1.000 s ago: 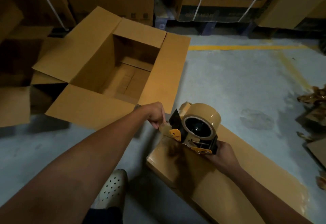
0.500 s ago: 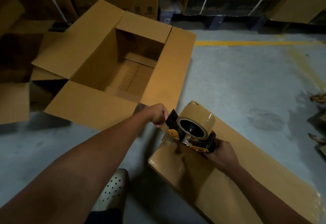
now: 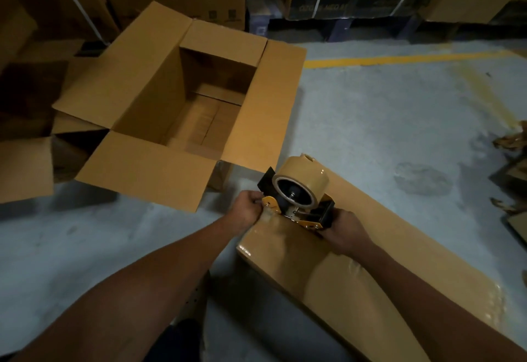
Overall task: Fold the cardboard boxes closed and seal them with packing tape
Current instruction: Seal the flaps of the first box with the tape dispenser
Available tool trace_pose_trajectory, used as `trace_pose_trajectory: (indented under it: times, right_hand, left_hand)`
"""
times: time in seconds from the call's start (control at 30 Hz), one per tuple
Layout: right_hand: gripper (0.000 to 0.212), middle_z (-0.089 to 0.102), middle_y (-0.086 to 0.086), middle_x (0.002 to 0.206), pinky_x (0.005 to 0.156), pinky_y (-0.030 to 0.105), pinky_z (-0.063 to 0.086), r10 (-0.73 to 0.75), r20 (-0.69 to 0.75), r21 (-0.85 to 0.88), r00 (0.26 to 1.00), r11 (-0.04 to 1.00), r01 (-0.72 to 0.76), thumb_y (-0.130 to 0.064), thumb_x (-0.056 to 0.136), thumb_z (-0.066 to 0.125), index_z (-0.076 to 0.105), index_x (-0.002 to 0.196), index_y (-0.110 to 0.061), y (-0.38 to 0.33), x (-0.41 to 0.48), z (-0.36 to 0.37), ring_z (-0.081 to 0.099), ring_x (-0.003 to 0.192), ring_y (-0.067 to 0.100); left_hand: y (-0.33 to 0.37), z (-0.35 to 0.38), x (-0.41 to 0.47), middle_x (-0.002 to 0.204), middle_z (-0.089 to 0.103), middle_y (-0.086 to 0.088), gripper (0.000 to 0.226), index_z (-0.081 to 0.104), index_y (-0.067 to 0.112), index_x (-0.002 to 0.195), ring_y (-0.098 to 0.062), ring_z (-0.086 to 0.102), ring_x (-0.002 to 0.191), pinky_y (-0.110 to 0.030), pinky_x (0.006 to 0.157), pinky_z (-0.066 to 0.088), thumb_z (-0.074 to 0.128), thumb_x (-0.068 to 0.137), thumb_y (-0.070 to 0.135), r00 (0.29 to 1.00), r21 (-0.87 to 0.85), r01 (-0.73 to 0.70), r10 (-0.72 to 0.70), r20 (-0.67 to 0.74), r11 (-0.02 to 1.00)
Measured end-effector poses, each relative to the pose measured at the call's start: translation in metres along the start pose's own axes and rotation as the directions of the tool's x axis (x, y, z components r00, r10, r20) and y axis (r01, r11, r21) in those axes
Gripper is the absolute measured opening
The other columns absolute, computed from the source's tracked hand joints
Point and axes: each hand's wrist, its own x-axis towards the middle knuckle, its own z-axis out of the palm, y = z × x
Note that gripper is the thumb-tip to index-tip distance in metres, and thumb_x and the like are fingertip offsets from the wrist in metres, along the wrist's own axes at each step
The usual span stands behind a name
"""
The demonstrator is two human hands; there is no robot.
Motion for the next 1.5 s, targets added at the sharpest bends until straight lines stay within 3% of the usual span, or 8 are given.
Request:
trace_pose_trajectory:
  times: [0.13,0.3,0.53,0.7,0.97,1.1,1.33,1.5]
  right_hand:
    - [0.024,0.07,0.001,0.091,0.068,0.031,0.048,0.022,0.003,-0.049,1.0,0.999,-0.022,-0.04,0.089,0.064,0.07,0.1,-0.019,-0.005,0.001,-0.005,0.062,0.08,0.02]
    - [0.02,0.068,0.001,0.089,0.068,0.033,0.055,0.05,0.019,-0.156,0.999,0.987,-0.046,-0.032,0.086,0.064,0.067,0.101,-0.017,-0.005,0.001,-0.008,0.063,0.078,0.018]
    - [0.009,0.055,-0.002,0.076,0.052,0.025,0.04,0.141,0.04,-0.271,0.989,0.954,-0.125,-0.02,0.084,0.06,0.052,0.083,-0.018,0.023,-0.025,-0.023,0.056,0.07,0.017]
    - [0.01,0.056,0.0,0.078,0.051,0.024,0.036,0.218,0.026,-0.326,0.976,0.924,-0.198,-0.017,0.083,0.061,0.051,0.085,-0.018,0.058,-0.048,-0.039,0.055,0.07,0.018]
    - [0.01,0.057,-0.003,0.076,0.052,0.025,0.041,0.183,-0.032,-0.251,0.983,0.95,-0.185,-0.023,0.084,0.063,0.053,0.085,-0.023,0.055,-0.036,-0.032,0.057,0.07,0.017]
    - [0.015,0.054,-0.003,0.078,0.055,0.028,0.038,0.159,-0.043,-0.242,0.986,0.956,-0.165,-0.028,0.086,0.063,0.048,0.084,-0.024,0.055,-0.029,-0.032,0.053,0.071,0.018]
    - [0.014,0.065,0.0,0.084,0.059,0.03,0.047,0.202,-0.079,-0.232,0.976,0.949,-0.215,-0.032,0.087,0.064,0.06,0.093,-0.02,0.081,-0.048,-0.037,0.059,0.072,0.019]
    - [0.016,0.069,0.006,0.094,0.061,0.03,0.044,0.187,-0.084,-0.214,0.979,0.956,-0.201,-0.028,0.088,0.061,0.062,0.099,-0.016,0.074,-0.05,-0.031,0.063,0.079,0.023]
  left_hand:
    - [-0.01,0.007,-0.031,0.089,0.073,-0.013,0.029,0.074,0.011,0.089,-0.033,0.068,0.09,-0.04,0.087,0.053,0.046,0.098,0.013,0.997,-0.214,0.058,-0.047,0.056,0.975]
    - [-0.012,0.014,-0.044,0.11,0.067,-0.002,0.027,0.059,0.023,0.125,-0.018,0.061,0.099,-0.031,0.083,0.044,0.053,0.1,0.027,0.988,0.222,-0.151,0.141,0.062,0.963]
    - [-0.013,0.007,-0.039,0.146,0.051,-0.01,0.057,0.015,0.039,0.157,-0.03,0.051,0.129,-0.036,0.103,0.042,0.039,0.106,0.036,0.962,0.393,-0.262,0.208,0.174,0.881]
    - [-0.012,0.008,-0.026,0.167,-0.005,-0.001,0.058,0.004,0.028,0.159,-0.027,-0.005,0.153,-0.049,0.122,0.011,0.017,0.105,0.046,0.852,0.812,-0.462,0.435,0.293,0.358]
    - [0.012,0.02,-0.009,0.162,0.024,-0.008,0.061,0.034,0.014,0.151,-0.027,0.007,0.153,-0.051,0.123,0.005,0.013,0.104,0.046,0.693,0.792,-0.604,0.43,0.579,-0.092]
    - [0.016,0.043,-0.012,0.143,0.05,-0.011,0.066,0.052,0.011,0.132,-0.027,0.032,0.142,-0.046,0.123,0.006,0.014,0.1,0.054,0.667,0.782,-0.614,0.461,0.585,-0.103]
    - [0.024,0.049,-0.006,0.165,-0.01,-0.01,0.101,0.001,0.01,0.159,-0.025,-0.012,0.152,-0.048,0.123,0.002,0.007,0.088,0.083,0.84,0.875,-0.472,0.357,0.408,0.11]
    - [0.02,0.043,-0.003,0.166,-0.008,-0.01,0.092,0.004,0.012,0.159,-0.023,-0.013,0.152,-0.05,0.123,0.001,0.006,0.093,0.076,0.756,0.824,-0.565,0.381,0.533,-0.031]
